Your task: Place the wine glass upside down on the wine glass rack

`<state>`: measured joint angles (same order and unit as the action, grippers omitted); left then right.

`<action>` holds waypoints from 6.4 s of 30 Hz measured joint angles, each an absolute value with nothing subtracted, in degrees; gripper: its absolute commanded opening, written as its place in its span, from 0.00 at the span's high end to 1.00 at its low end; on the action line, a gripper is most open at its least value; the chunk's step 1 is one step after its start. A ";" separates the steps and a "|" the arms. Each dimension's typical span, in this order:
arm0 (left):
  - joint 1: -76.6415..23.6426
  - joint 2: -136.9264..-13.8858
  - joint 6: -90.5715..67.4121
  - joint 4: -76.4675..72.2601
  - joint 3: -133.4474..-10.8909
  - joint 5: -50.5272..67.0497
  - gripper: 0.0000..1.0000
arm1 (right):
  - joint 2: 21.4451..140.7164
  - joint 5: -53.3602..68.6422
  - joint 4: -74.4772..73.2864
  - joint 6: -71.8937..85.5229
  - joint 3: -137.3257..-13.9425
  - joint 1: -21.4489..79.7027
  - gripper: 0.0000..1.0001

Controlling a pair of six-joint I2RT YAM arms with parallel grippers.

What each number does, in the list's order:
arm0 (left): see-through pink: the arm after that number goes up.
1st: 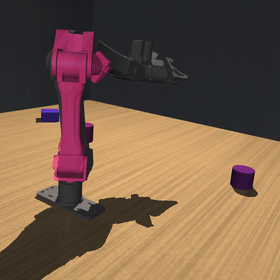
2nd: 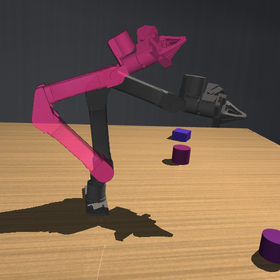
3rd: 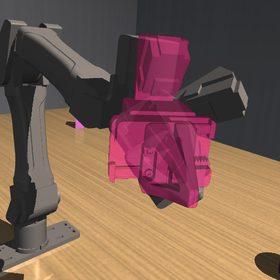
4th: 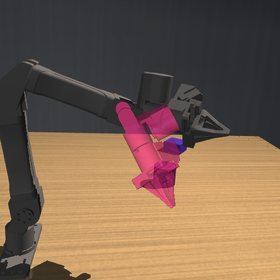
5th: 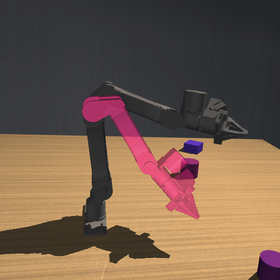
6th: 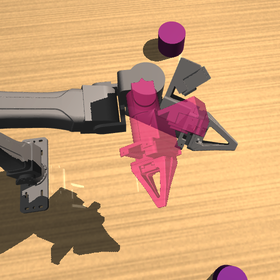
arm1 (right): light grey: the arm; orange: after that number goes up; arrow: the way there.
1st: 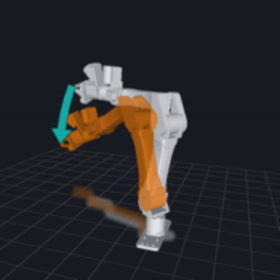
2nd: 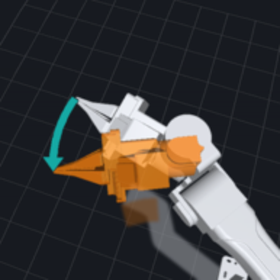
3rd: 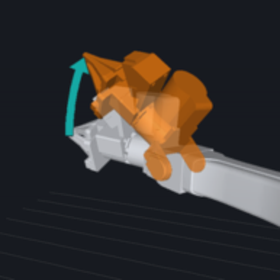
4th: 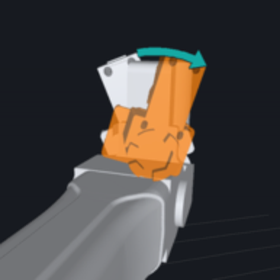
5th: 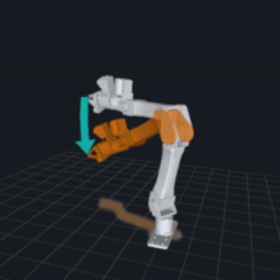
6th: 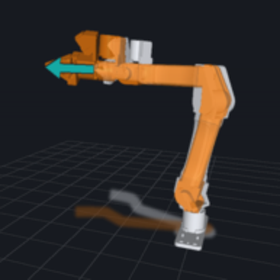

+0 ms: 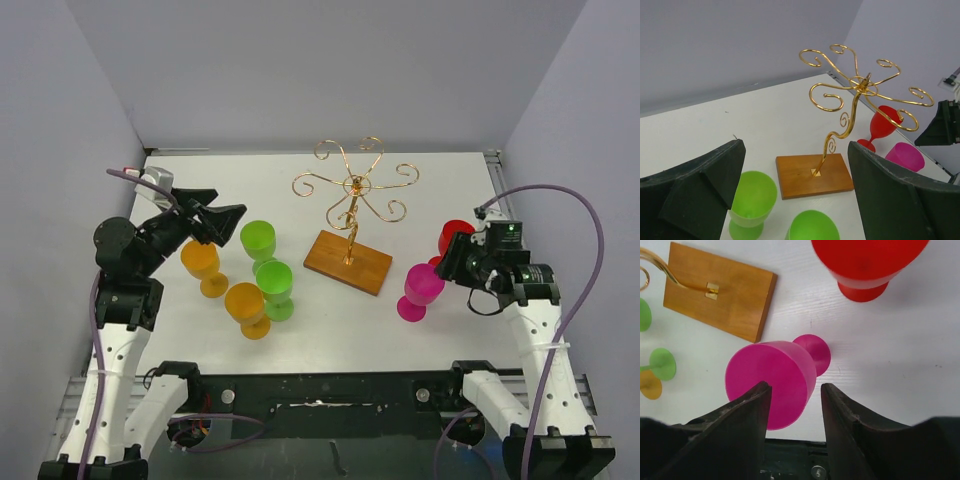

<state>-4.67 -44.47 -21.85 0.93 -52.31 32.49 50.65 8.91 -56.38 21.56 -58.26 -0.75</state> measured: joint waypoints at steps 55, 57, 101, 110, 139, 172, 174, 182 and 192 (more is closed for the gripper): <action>-8.54 -47.05 -52.56 -22.79 -54.17 30.00 0.21 | 38.06 -21.91 -18.28 19.57 -64.64 17.74 1.00; -8.56 -47.88 -57.28 -25.71 -53.98 29.98 0.21 | 37.78 -19.84 -12.16 18.28 -64.58 17.74 1.00; -32.53 -54.02 -70.85 -37.21 -56.23 -0.23 0.47 | 65.04 -15.64 38.30 13.56 -62.54 55.57 1.00; -32.53 -54.46 -70.11 -33.91 -56.29 -3.51 0.48 | 65.06 -15.42 39.46 14.83 -62.33 55.59 1.00; -32.53 -55.42 -71.79 -33.52 -57.60 -6.31 0.76 | 67.16 -9.78 40.47 21.52 -61.65 55.59 1.00; -32.84 -48.34 -30.61 -18.02 -63.31 -6.92 1.00 | 54.83 -16.08 12.21 27.55 -62.26 55.59 0.36; -32.84 -47.99 -24.47 -15.18 -63.79 -6.55 1.00 | 56.29 -15.81 9.23 28.08 -65.76 55.59 0.34; -32.84 -48.18 -8.82 -7.55 -62.06 -0.16 1.00 | 63.68 -11.29 2.87 32.36 -78.56 55.59 0.31; -32.84 -48.01 -4.47 -8.91 -53.63 6.96 1.00 | 69.67 -7.01 -2.11 39.29 -82.11 55.55 0.36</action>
